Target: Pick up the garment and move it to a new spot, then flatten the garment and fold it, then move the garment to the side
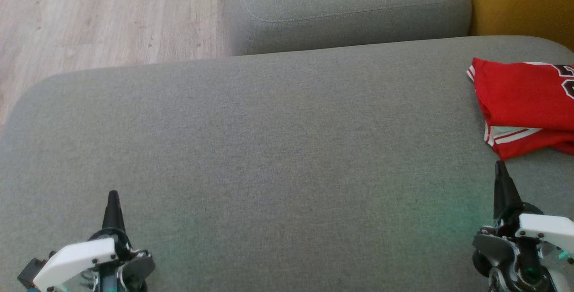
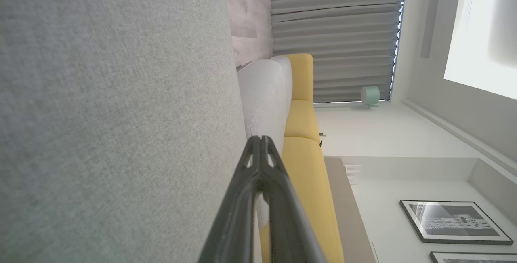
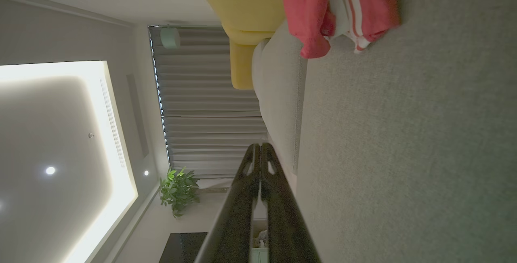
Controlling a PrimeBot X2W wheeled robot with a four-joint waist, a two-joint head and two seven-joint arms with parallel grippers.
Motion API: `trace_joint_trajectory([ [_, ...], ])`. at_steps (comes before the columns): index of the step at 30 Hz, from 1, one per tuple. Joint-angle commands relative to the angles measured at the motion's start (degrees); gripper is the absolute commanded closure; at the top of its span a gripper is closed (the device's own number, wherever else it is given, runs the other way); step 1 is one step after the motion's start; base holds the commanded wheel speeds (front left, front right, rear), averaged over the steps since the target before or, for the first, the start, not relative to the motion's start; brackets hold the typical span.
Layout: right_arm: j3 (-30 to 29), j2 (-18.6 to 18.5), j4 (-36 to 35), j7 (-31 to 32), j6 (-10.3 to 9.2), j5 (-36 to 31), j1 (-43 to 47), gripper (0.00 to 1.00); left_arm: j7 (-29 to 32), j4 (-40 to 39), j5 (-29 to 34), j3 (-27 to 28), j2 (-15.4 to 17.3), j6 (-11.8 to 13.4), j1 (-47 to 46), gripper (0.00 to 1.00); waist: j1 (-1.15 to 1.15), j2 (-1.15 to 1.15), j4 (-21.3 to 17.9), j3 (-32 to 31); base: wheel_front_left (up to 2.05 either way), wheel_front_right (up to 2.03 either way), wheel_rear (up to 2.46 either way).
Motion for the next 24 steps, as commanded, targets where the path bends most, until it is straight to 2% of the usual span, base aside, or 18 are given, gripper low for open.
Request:
trace_joint_trajectory([
  [1, 0.7, -1.1, -2.2, 0.8, -0.04, 1.6, -3.3, 1.00, 0.5, -1.6, -1.5, 2.2, 0.8, -0.6, -3.2, 1.00, 0.00, 0.00, 0.0, 0.0, 0.00, 0.00, 0.00],
  [4, 0.3, -1.1, -2.2, 1.2, -0.04, 3.3, -3.5, 1.00, 0.9, -1.5, -3.2, 2.6, 0.8, -0.9, -3.5, 1.00, 0.00, 0.00, 0.0, 0.1, 0.00, 0.00, 0.00],
  [24, -0.1, -0.7, -2.2, 1.6, -0.04, 3.0, -3.6, 1.00, 1.3, -1.5, -2.9, 3.1, 0.5, -0.9, -3.5, 1.00, 0.00, 0.00, 0.0, 0.1, 0.00, 0.00, 0.00],
])
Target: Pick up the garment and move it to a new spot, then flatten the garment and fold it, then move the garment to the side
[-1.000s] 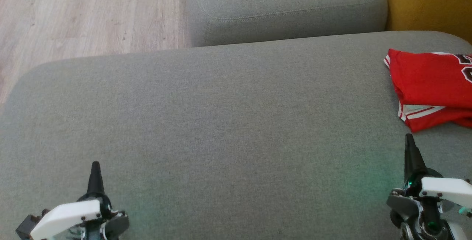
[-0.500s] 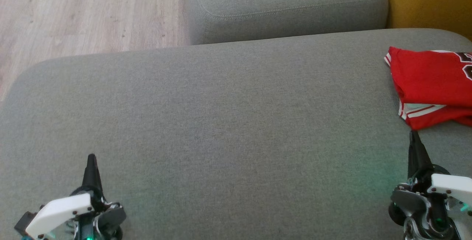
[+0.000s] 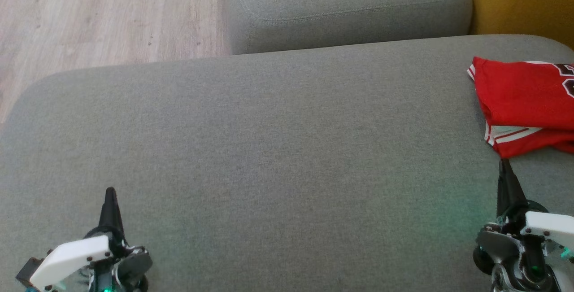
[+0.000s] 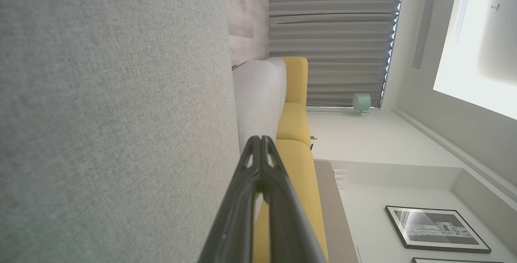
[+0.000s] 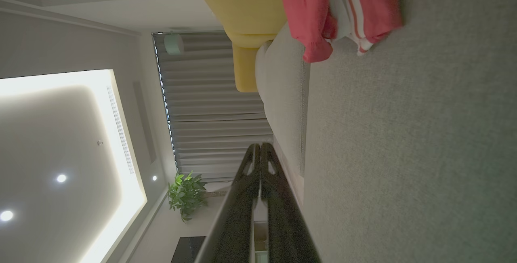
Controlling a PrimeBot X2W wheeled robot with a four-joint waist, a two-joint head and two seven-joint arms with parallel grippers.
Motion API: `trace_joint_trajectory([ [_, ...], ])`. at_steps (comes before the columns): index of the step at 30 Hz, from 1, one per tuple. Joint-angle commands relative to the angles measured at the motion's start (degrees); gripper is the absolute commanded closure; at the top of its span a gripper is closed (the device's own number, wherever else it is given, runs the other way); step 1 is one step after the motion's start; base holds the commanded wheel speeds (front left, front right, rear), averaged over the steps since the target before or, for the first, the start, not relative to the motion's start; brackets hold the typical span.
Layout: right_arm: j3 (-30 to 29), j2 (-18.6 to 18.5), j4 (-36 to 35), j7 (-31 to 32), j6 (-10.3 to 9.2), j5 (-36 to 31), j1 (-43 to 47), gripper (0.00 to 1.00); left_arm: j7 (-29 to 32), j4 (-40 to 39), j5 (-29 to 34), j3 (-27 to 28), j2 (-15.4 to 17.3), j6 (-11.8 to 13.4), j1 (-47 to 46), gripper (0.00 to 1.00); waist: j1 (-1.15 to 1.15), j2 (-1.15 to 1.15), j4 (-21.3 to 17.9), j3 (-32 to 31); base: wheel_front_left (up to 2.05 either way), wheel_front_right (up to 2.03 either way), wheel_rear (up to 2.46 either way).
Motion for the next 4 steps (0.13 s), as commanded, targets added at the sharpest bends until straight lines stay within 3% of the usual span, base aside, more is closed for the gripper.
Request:
trace_joint_trajectory([
  [1, 1.0, -0.8, -2.2, 0.6, -0.04, 0.1, -3.0, 1.00, 0.3, -1.6, 0.3, 2.1, 0.6, -0.4, -2.8, 1.00, 0.00, 0.00, 0.0, 0.0, 0.00, 0.00, 0.00],
  [4, 1.0, -0.7, -2.2, 0.6, -0.04, 0.0, -3.0, 1.00, 0.3, -1.6, 0.3, 2.1, 0.6, -0.4, -2.8, 1.00, 0.00, 0.00, 0.0, 0.0, 0.00, 0.00, 0.00],
])
